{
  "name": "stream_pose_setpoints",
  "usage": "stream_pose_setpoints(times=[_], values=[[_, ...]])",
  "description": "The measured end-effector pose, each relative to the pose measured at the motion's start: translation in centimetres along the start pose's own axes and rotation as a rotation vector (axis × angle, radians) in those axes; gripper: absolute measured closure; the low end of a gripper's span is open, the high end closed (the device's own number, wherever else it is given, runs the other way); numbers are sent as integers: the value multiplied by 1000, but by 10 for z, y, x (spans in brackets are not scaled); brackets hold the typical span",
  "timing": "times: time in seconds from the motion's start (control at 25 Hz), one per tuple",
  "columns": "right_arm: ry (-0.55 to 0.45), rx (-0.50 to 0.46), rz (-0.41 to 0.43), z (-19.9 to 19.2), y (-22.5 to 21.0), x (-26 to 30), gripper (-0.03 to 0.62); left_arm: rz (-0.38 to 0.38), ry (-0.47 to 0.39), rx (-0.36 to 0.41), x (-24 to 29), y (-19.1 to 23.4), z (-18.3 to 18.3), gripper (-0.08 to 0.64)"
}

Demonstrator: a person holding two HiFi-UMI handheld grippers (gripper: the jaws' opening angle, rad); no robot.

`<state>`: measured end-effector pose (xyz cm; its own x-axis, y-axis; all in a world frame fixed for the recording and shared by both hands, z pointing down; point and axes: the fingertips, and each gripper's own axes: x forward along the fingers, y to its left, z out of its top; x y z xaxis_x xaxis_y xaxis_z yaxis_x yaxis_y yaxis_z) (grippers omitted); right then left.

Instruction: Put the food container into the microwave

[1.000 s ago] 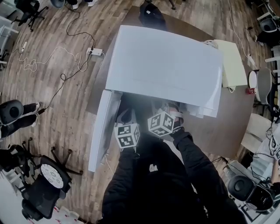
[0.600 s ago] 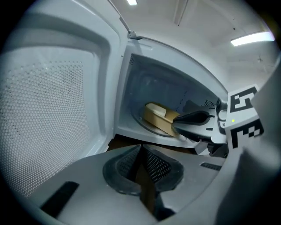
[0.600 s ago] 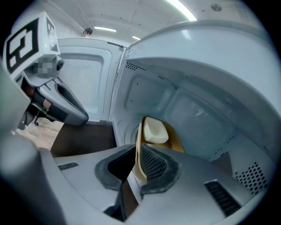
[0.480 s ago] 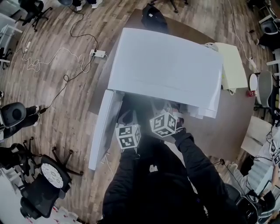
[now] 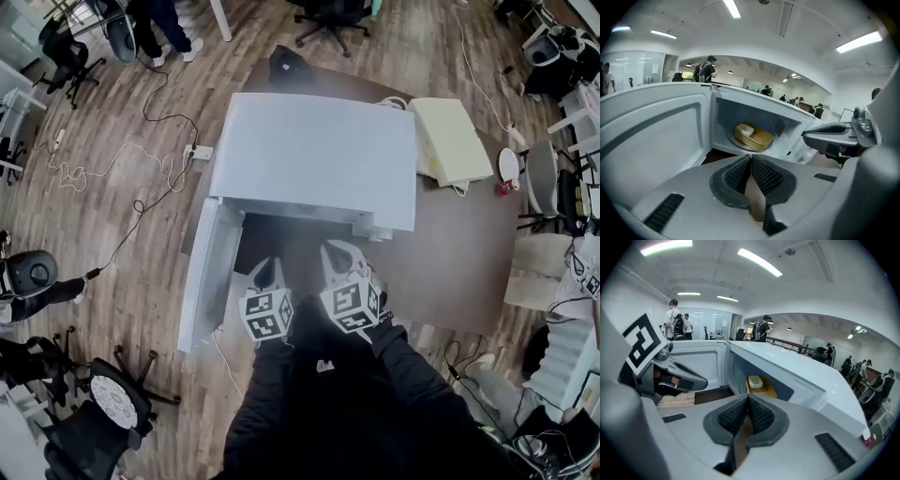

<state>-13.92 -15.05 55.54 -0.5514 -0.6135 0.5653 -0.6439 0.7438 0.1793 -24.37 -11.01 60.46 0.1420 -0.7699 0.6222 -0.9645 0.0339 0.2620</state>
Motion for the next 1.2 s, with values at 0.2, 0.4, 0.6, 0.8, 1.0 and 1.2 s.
stream_pose_setpoints(times=[0.2,0.4,0.6,0.8,1.0,1.2], values=[[-70,91,-71,10,-15,-60,569,-44,-45,32,-23,-39,7,523],[-170,123,-126,34,-34,-113,569,-79,-114,91,-54,-81,33,523],[-278,143,-168,63,-44,-159,569,-101,-221,136,-102,-108,67,525],[-335,151,-192,72,-44,-191,569,-123,-279,147,-127,-127,81,525],[-363,151,-217,74,-47,-216,569,-140,-287,158,-136,-143,78,525],[-376,155,-239,71,-51,-231,569,-144,-285,174,-139,-153,75,525]])
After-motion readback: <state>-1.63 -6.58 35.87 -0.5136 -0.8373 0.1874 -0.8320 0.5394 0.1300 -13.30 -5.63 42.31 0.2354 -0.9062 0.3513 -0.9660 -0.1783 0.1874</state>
